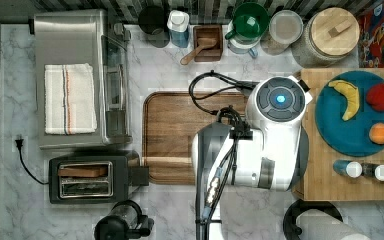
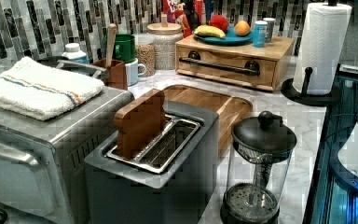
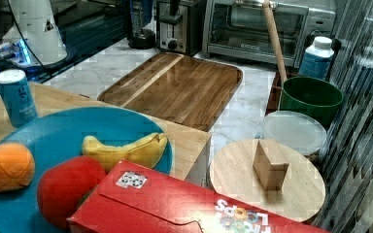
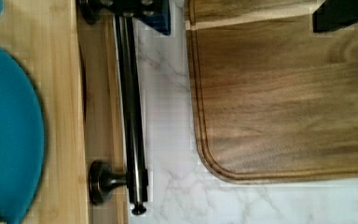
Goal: Open the drawer.
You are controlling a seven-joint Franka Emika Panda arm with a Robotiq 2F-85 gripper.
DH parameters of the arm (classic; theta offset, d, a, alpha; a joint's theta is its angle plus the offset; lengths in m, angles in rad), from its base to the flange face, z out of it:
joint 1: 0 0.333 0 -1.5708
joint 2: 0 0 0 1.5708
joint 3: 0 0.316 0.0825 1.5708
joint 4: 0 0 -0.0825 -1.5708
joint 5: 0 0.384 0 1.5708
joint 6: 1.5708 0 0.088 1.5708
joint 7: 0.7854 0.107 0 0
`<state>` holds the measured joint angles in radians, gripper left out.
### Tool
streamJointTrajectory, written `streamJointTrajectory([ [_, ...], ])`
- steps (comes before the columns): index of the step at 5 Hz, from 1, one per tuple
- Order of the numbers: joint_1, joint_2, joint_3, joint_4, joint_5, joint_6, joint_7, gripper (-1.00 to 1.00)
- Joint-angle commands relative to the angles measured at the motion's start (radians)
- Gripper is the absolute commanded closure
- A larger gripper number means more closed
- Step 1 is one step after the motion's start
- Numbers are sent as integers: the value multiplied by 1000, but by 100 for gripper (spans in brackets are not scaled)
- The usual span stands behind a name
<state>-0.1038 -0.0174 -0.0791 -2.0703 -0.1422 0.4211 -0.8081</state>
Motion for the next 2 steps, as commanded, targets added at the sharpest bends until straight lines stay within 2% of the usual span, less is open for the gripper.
streamJointTrajectory([
  [1, -39, -38, -59, -89, 21, 90, -228, -100],
  [2, -29, -23, -74, -106, 15, 129, -230, -100],
])
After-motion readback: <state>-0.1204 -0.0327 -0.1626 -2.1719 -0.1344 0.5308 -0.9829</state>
